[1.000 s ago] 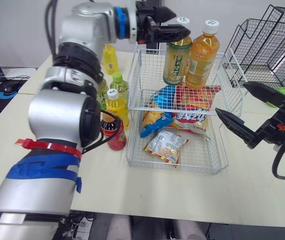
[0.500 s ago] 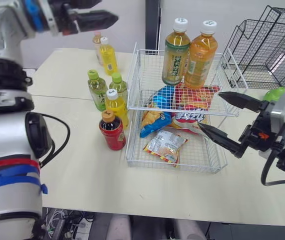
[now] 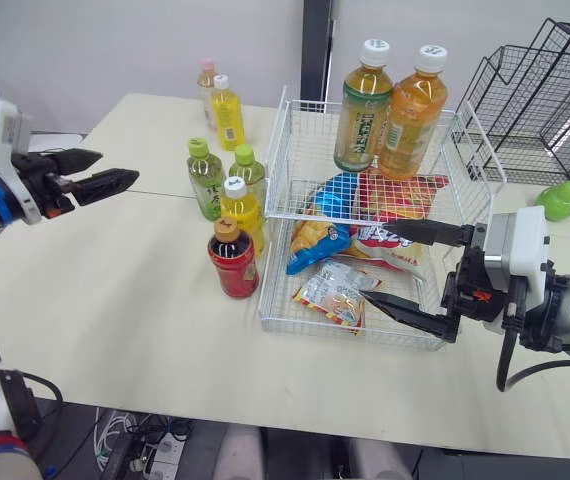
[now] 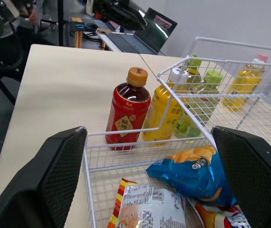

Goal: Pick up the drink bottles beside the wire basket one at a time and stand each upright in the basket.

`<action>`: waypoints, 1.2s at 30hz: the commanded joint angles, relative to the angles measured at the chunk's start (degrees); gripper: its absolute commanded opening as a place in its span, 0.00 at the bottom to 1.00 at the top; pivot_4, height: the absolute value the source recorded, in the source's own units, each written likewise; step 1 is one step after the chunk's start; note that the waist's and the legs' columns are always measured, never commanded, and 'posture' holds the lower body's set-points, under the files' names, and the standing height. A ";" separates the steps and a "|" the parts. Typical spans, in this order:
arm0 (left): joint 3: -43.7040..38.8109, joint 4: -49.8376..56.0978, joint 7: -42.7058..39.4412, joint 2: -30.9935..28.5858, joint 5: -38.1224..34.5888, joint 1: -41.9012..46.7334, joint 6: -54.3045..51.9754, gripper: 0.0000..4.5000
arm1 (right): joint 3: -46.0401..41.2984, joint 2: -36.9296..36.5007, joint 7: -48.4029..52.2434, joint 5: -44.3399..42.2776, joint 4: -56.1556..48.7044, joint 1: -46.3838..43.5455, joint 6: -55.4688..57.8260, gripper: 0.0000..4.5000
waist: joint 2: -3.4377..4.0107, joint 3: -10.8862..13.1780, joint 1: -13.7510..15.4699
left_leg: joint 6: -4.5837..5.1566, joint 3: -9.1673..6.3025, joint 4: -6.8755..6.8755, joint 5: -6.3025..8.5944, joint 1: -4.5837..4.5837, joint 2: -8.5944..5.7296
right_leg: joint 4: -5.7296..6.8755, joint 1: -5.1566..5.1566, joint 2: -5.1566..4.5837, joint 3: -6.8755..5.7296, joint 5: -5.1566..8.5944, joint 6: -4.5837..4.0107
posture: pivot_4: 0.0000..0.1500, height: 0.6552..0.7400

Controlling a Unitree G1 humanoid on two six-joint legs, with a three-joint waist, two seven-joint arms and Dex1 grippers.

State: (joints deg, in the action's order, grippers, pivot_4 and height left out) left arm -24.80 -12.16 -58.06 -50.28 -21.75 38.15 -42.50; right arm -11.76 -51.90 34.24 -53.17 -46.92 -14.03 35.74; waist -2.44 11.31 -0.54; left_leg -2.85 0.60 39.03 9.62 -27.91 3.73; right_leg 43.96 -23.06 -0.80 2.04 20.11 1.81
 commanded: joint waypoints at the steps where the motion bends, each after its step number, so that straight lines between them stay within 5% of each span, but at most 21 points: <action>1: -0.04 2.11 5.32 2.50 -0.73 1.02 3.22 1.00 | -2.20 0.17 -0.83 -1.92 -0.13 -1.03 0.16 1.00 | -0.01 -0.01 0.20 | 0.03 0.02 0.00 -0.02 -0.01 -0.01 | 0.00 -0.02 0.00 0.02 -0.02 0.03 | 1.00 0.21; 28: 13.39 -33.91 17.12 14.94 8.45 25.26 25.13 1.00 | -10.56 -2.56 -7.77 -9.39 -3.90 1.56 2.87 1.00 | -0.04 -0.02 0.07 | 0.03 0.11 0.00 -0.02 -0.04 -0.08 | 0.00 -0.07 0.17 0.11 -0.04 0.04 | 1.00 0.21; 36: 14.92 -43.24 19.78 18.84 11.27 30.24 29.44 1.00 | -0.69 -0.43 -14.00 -7.45 -4.04 -6.13 4.95 1.00 | -0.04 -0.02 -0.90 | 0.03 0.09 -0.01 -0.01 -0.09 -0.08 | 0.00 -0.10 0.19 0.10 -0.04 0.04 | 1.00 0.21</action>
State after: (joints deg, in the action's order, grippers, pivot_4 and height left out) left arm -9.92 -54.72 -38.80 -31.22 -11.19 66.53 -14.60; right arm -11.87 -52.33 21.23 -61.19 -49.92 -19.14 40.84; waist -2.48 11.29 -1.44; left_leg -2.82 0.72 39.00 9.61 -28.01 3.64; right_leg 43.94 -23.19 -0.62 2.16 20.07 1.85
